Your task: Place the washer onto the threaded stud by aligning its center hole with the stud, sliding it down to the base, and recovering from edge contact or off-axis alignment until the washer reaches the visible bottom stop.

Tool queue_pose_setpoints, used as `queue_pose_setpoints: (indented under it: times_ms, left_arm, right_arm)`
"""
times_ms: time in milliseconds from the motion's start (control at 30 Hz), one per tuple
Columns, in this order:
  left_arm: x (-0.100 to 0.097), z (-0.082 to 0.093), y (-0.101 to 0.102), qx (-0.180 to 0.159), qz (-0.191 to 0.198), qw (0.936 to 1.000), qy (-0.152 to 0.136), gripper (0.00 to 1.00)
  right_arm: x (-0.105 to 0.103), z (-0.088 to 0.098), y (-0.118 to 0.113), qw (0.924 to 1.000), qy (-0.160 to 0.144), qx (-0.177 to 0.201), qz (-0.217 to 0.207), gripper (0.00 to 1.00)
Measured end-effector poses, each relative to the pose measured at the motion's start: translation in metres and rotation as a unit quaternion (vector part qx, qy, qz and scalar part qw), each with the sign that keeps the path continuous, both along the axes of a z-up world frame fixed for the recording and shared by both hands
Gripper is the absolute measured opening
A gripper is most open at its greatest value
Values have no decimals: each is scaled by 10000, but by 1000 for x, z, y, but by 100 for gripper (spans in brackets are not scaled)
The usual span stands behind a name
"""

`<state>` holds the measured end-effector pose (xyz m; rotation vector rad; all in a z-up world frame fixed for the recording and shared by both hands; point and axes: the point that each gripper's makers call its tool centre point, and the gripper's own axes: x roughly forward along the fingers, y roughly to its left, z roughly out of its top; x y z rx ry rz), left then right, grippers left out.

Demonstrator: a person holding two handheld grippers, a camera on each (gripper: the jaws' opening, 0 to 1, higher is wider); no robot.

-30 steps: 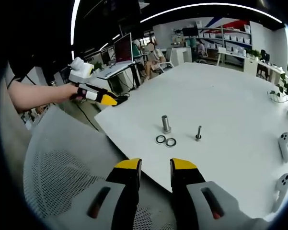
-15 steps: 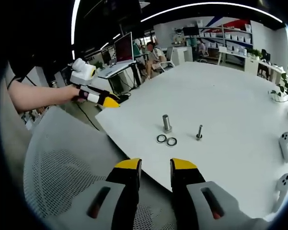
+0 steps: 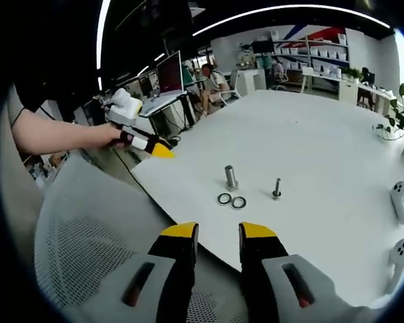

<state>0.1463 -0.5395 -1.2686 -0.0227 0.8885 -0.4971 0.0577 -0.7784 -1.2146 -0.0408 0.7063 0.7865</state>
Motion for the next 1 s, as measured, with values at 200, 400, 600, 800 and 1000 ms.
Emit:
queue_pose_setpoints:
  times_ms: [200,400,600,800,1000]
  left_arm:
    - [5,-24,-61,136,-562,9980,274,46]
    - [5,-56,-97,536,-903,9933,485,46]
    - [10,-75,-113,673,-796,9926,621,47]
    - [10,-90,-118,978,-902,9887,695,42]
    - [7,-99,-124,1077,-1041,9854,809,33]
  right_arm:
    - [3,1,-3,9999,-26,35,-113,27]
    - [4,2,-4,9999,-43,50,-149,27]
    - [6,3,-7,9995,-64,85,-282,27]
    - [7,4,-8,9994,-86,108,-315,27]
    - [7,3,-8,9993,-66,121,-336,27]
